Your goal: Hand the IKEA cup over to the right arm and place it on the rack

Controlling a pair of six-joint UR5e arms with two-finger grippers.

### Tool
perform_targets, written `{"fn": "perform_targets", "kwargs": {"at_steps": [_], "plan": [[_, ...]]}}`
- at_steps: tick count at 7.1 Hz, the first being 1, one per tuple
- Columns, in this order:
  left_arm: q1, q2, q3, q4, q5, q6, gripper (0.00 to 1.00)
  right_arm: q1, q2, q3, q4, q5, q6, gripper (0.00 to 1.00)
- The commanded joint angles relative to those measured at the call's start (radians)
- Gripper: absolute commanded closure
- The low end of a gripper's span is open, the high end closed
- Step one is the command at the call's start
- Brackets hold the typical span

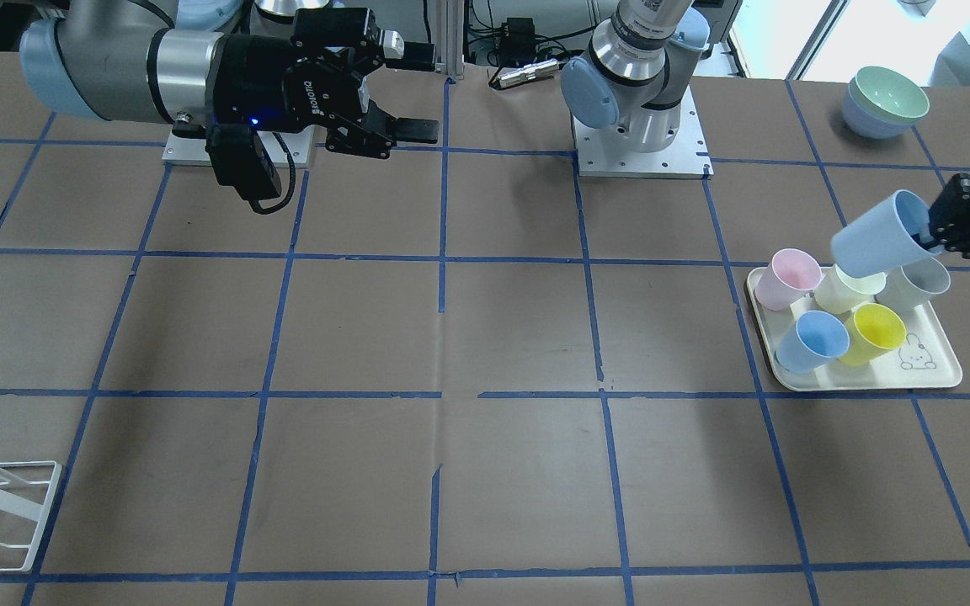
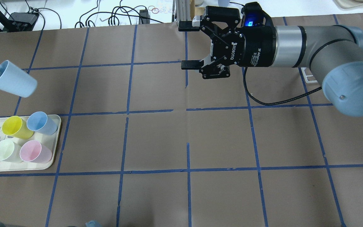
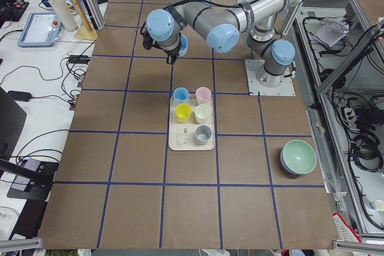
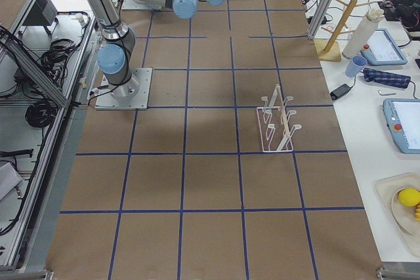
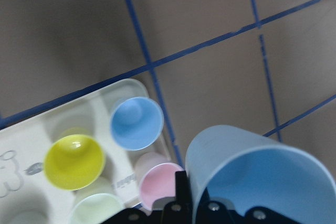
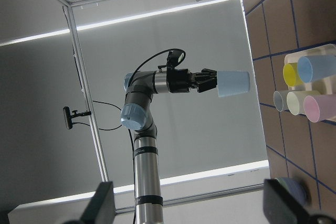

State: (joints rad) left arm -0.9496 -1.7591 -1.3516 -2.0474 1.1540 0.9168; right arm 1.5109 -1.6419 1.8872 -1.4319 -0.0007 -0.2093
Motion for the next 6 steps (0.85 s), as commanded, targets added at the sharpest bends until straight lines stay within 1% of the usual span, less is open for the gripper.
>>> {"fn": "perform_targets", "kwargs": {"at_steps": [1, 2, 3, 5, 6], "plan": [[-0.087, 0.045, -0.020, -0.114, -0.230, -0.142, 1.00, 0.000, 0.002, 0.001, 0.001, 0.002, 0.004, 0.00], [-0.118, 0.068, -0.053, -0.137, -0.381, -0.235, 1.00, 0.000, 0.002, 0.001, 0.001, 0.002, 0.002, 0.00], [-0.148, 0.098, -0.088, -0.138, -0.495, -0.304, 1.00, 0.000, 0.016, 0.000, -0.001, 0.005, 0.002, 0.00], [-0.218, 0.147, -0.194, -0.148, -0.700, -0.346, 1.00, 0.000, 0.069, -0.013, -0.004, 0.010, 0.001, 0.00], [-0.228, 0.156, -0.243, -0.148, -0.771, -0.349, 1.00, 0.000, 0.065, -0.014, -0.002, 0.011, 0.002, 0.00]]}}
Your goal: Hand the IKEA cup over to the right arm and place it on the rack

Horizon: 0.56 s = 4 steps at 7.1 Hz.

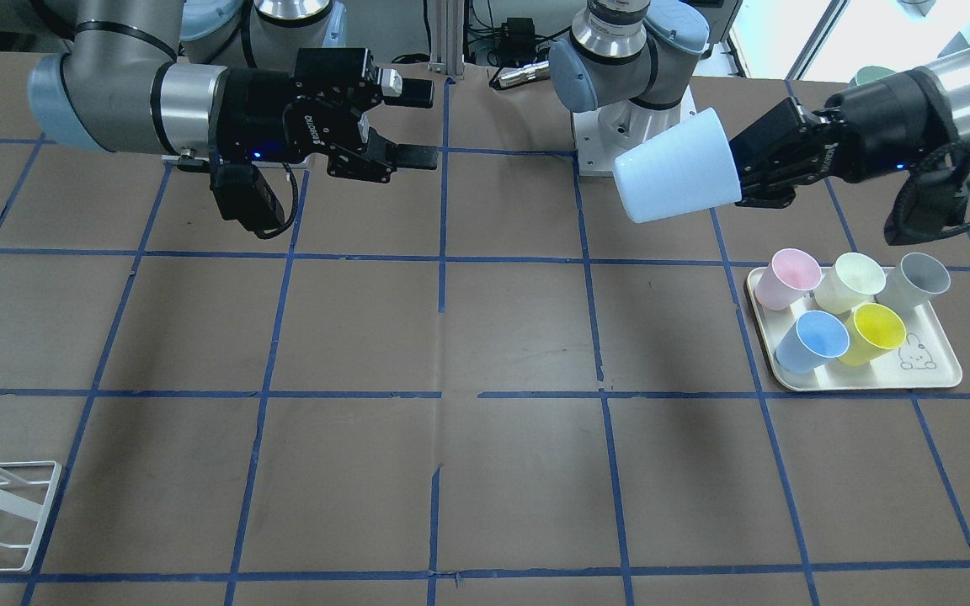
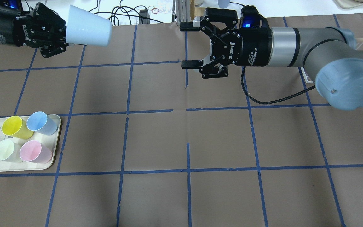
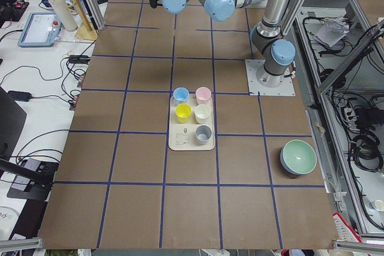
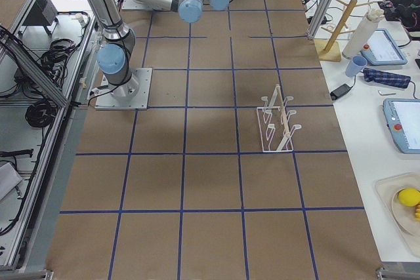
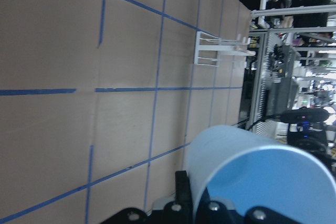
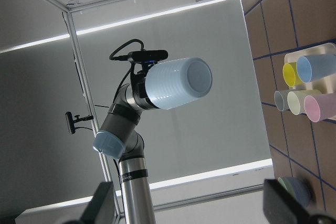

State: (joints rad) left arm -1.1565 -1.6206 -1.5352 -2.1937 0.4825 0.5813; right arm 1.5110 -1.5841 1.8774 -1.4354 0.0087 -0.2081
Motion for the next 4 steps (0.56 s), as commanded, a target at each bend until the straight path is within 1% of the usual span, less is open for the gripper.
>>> {"fn": "perform_targets", "kwargs": {"at_steps": [1, 2, 3, 4], "plan": [[-0.061, 0.011, -0.087, 0.000, -0.128, -0.015, 1.00, 0.000, 0.004, -0.004, 0.003, 0.079, 0.009, 0.00], [-0.119, 0.008, -0.097, 0.006, -0.134, -0.026, 1.00, 0.002, 0.004, -0.004, 0.001, 0.095, 0.030, 0.00], [-0.161, -0.004, -0.098, 0.009, -0.187, -0.041, 1.00, 0.006, 0.006, -0.004, 0.001, 0.099, 0.030, 0.00], [-0.184, -0.004, -0.097, 0.011, -0.217, -0.044, 1.00, 0.015, 0.010, -0.004, -0.003, 0.103, 0.030, 0.00]]}}
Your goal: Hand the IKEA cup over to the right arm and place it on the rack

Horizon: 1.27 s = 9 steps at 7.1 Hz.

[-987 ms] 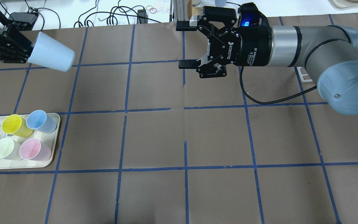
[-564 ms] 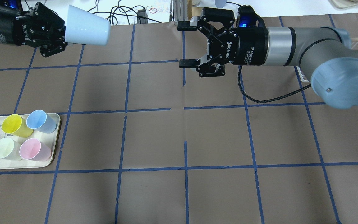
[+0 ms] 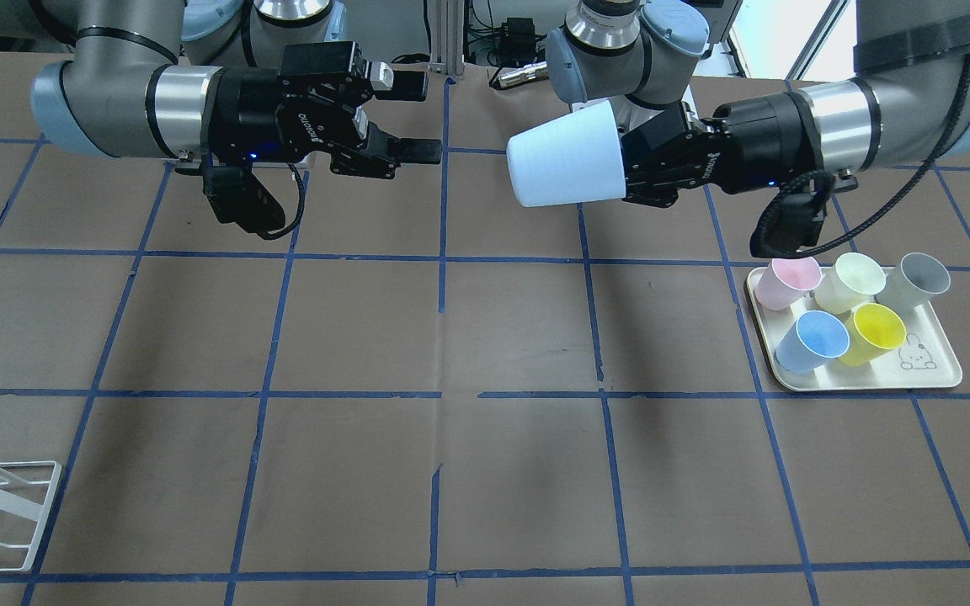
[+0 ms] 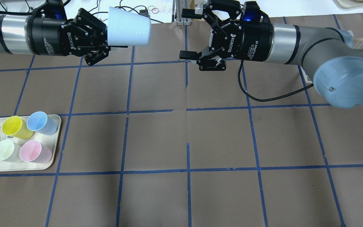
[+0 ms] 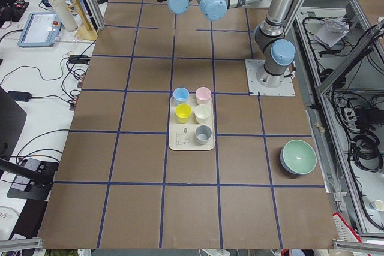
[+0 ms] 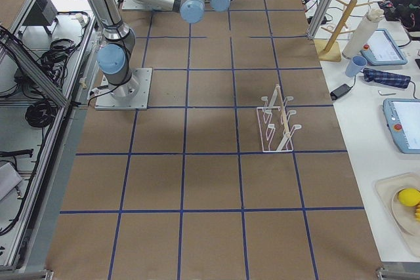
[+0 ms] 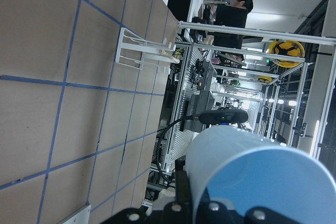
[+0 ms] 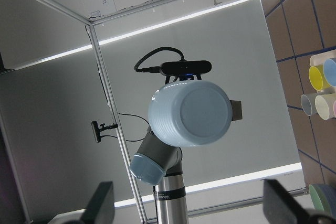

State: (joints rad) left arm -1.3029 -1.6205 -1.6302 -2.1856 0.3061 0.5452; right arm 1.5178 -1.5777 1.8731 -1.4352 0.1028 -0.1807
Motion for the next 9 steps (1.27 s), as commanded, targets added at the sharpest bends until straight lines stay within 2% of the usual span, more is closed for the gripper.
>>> {"fn": "perform_targets", "kwargs": {"at_steps": [1, 9], "plan": [[-0.053, 0.004, -0.003, 0.003, -0.042, -0.008, 1.00, 0.013, 0.005, -0.002, -0.008, 0.011, 0.004, 0.00], [-0.096, 0.005, -0.002, 0.003, -0.061, -0.017, 1.00, 0.025, 0.044, -0.054, -0.010, 0.012, 0.084, 0.00]]}}
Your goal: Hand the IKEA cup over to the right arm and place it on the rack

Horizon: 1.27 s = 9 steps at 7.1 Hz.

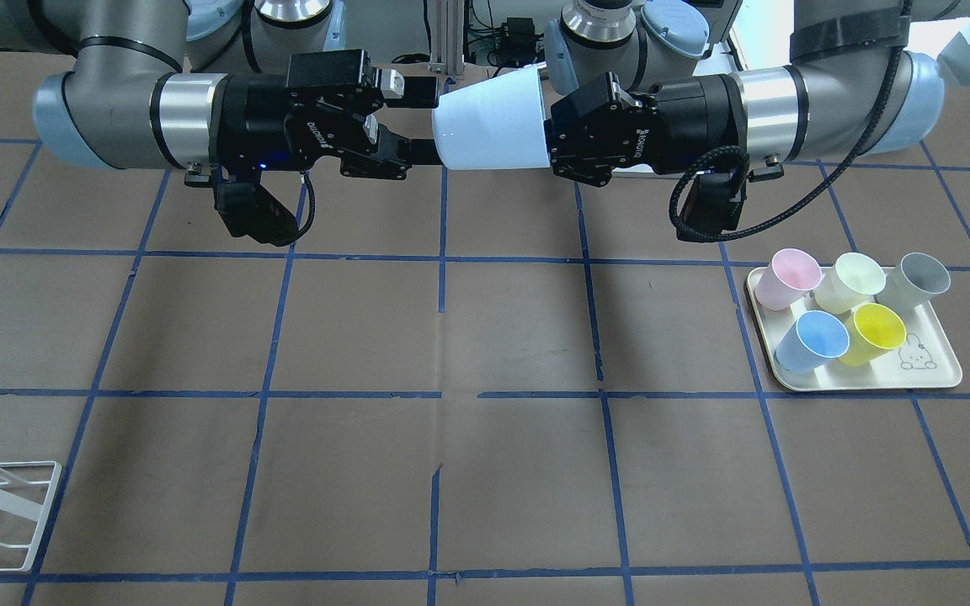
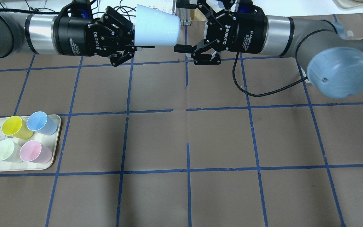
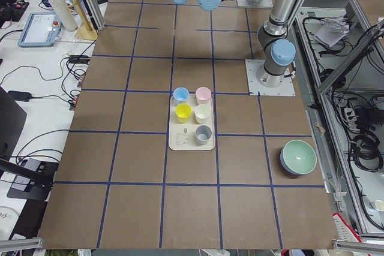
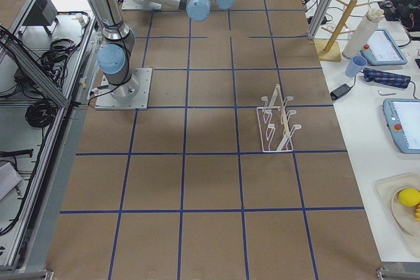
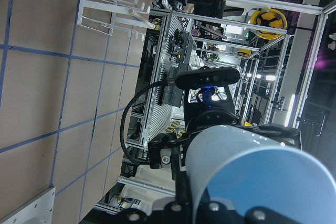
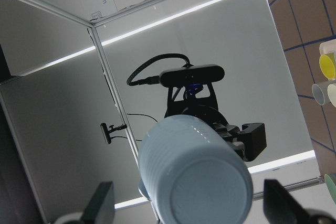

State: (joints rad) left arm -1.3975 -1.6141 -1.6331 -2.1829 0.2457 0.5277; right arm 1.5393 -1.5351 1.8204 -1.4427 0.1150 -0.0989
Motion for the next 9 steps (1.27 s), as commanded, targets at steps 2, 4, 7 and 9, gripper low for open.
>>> {"fn": "perform_targets", "kwargs": {"at_steps": [2, 4, 7, 9], "plan": [[-0.002, -0.004, -0.001, 0.000, 0.001, 0.000, 1.00, 0.028, 0.012, -0.003, -0.005, -0.003, 0.002, 0.01], [-0.002, -0.003, -0.001, 0.000, 0.000, 0.000, 1.00, 0.028, 0.013, -0.004, -0.001, -0.006, 0.004, 0.16], [-0.002, -0.004, 0.001, 0.003, 0.001, -0.002, 1.00, 0.027, 0.015, -0.006, -0.007, -0.005, 0.099, 0.70], [-0.002, -0.006, 0.003, 0.003, 0.000, -0.003, 0.19, 0.025, 0.015, -0.006, -0.010, -0.006, 0.096, 0.95]]}}
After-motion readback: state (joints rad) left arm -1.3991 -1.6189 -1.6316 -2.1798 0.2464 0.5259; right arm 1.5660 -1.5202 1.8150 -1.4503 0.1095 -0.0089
